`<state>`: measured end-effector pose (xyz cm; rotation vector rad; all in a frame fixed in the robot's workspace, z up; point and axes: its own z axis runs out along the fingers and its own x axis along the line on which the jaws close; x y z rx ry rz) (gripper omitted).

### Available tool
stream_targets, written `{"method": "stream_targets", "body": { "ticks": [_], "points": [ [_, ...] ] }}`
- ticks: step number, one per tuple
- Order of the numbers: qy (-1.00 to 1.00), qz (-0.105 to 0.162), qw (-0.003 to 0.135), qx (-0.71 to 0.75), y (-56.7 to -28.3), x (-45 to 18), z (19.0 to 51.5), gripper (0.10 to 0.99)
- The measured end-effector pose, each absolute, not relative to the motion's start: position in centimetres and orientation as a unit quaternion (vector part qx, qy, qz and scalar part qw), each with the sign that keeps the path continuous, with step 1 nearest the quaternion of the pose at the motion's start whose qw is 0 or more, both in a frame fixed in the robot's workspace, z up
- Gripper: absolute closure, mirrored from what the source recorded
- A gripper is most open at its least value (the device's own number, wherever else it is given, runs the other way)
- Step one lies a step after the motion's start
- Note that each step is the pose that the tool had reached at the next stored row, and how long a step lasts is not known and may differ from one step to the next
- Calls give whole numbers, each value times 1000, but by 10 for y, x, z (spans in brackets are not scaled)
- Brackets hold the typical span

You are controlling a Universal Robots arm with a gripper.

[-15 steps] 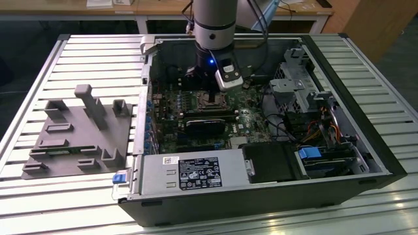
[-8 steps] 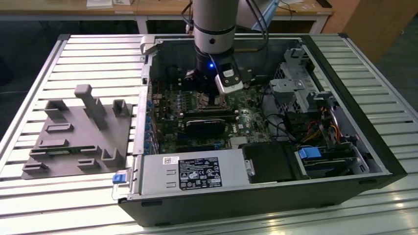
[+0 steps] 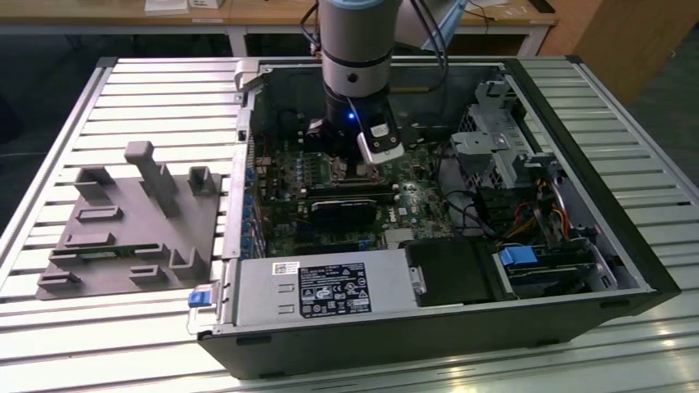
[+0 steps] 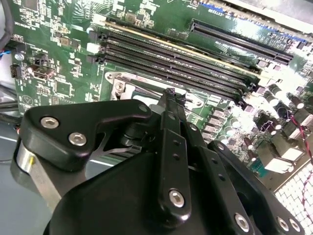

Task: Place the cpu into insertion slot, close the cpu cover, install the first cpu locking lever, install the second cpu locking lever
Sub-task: 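Install the second cpu locking lever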

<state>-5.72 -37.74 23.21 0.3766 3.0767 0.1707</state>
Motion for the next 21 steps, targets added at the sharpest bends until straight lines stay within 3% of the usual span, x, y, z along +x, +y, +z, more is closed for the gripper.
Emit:
{"method": "stream_targets", "body": {
  "ticks": [21],
  "points": [
    [986, 118, 11, 119, -401, -68, 218, 984]
  ]
}}
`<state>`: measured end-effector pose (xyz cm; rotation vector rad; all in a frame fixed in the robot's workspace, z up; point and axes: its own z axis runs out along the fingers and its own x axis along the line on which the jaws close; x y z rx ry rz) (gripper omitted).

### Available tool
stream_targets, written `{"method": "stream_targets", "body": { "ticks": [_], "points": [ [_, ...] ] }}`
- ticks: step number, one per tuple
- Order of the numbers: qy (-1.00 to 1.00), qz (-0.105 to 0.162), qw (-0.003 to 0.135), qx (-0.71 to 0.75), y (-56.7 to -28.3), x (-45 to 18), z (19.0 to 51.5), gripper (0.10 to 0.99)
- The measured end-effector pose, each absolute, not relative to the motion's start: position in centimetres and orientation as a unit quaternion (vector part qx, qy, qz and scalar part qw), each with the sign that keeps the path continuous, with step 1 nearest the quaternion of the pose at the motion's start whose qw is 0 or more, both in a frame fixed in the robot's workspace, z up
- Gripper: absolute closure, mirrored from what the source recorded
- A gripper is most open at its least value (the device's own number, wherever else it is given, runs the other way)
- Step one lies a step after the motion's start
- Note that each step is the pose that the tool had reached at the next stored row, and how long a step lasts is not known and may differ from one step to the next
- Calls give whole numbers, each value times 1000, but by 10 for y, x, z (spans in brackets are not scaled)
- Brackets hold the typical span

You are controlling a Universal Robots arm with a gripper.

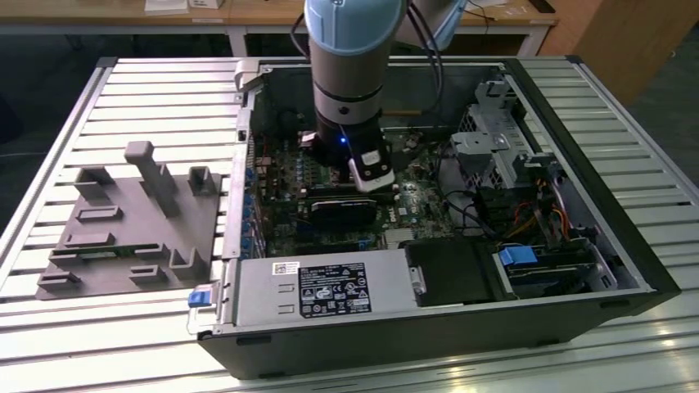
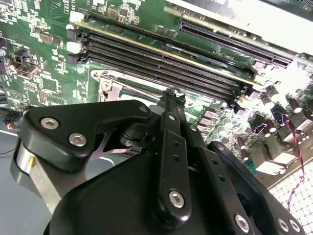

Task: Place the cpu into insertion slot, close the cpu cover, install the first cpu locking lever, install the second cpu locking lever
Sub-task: 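Install the second cpu locking lever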

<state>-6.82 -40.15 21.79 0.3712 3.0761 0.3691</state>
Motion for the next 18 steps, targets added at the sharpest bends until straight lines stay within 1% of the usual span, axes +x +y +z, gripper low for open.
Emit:
{"method": "stream_targets", "body": {
  "ticks": [13, 18],
  "points": [
    [982, 151, 6, 116, -413, -83, 209, 984],
    [981, 156, 5, 114, -413, -86, 205, 984]
  ]
}}
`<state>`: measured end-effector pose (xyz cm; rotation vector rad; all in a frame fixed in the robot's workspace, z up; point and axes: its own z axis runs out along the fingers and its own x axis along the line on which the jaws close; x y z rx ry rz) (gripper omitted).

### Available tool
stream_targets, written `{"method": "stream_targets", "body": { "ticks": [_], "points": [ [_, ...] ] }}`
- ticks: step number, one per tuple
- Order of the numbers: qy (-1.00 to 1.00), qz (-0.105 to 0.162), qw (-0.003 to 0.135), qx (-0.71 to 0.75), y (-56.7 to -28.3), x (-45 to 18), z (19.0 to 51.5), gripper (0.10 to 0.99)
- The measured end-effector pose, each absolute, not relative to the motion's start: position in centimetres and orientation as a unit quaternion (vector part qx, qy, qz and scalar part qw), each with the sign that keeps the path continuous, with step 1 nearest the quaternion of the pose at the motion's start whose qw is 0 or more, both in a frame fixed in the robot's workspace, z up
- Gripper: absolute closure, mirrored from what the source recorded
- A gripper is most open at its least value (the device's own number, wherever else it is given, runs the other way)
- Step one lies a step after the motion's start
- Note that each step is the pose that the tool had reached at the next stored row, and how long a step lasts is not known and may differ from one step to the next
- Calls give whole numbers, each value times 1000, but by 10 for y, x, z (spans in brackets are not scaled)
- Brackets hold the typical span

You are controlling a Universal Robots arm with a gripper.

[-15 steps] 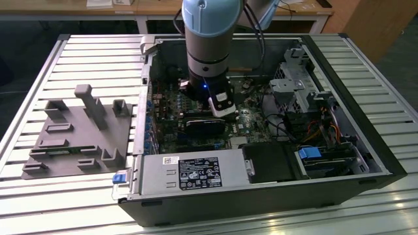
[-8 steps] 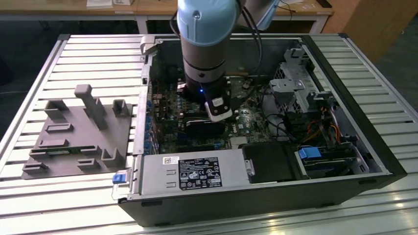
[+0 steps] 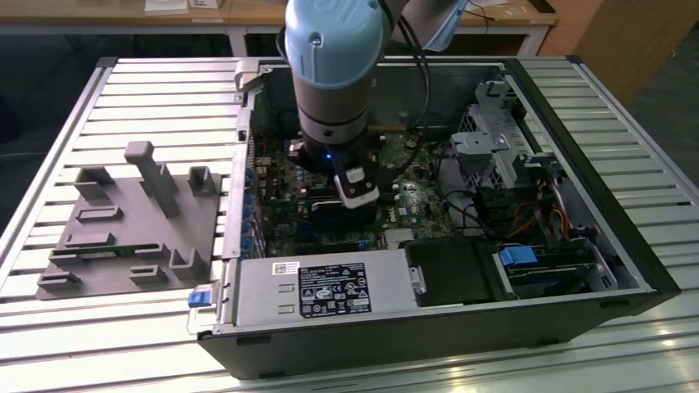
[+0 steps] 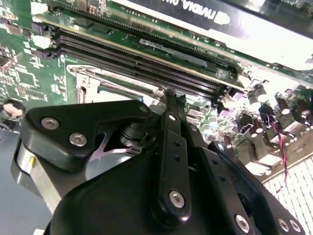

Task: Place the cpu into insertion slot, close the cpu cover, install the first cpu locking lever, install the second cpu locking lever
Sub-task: 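Install the second cpu locking lever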

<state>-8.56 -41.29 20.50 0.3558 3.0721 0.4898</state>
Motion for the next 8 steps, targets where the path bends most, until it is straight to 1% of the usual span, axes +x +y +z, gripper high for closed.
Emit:
{"method": "stream_targets", "body": {
  "ticks": [8],
  "points": [
    [981, 157, 5, 114, -410, -86, 201, 984]
  ]
}}
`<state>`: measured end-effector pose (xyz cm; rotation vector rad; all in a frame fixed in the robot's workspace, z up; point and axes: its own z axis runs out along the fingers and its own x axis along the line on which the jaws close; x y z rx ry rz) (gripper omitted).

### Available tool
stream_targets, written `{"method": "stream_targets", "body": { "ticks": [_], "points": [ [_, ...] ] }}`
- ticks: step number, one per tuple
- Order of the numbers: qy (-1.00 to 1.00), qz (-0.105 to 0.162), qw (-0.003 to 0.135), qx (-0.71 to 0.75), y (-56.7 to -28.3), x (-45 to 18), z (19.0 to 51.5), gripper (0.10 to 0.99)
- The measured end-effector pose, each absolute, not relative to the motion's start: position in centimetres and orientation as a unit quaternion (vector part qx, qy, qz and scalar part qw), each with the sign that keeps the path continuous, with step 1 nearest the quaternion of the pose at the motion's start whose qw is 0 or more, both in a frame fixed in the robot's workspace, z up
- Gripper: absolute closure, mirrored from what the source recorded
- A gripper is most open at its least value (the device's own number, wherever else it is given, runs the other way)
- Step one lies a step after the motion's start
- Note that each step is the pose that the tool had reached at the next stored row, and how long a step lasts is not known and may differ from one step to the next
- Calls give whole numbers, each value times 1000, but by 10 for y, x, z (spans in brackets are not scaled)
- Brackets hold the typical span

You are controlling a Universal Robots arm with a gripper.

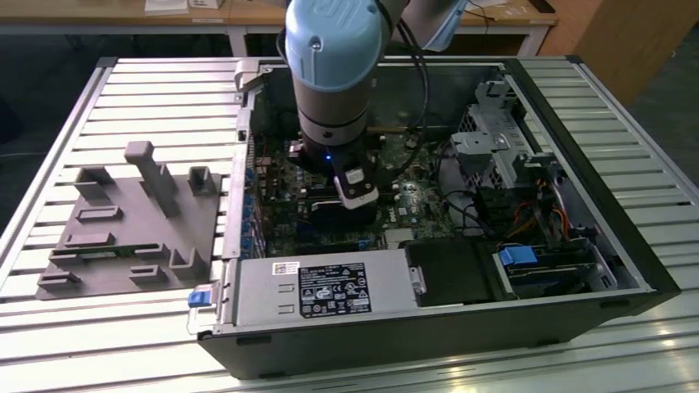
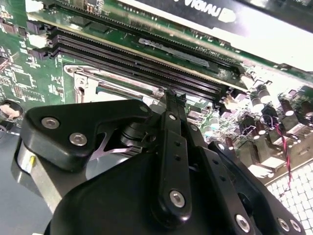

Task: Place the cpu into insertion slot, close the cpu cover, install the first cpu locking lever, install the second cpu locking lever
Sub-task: 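Install the second cpu locking lever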

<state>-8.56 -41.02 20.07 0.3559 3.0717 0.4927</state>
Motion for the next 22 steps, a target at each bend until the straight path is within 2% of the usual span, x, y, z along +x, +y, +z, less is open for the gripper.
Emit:
{"method": "stream_targets", "body": {
  "ticks": [22],
  "points": [
    [981, 157, 5, 114, -405, -86, 194, 984]
  ]
}}
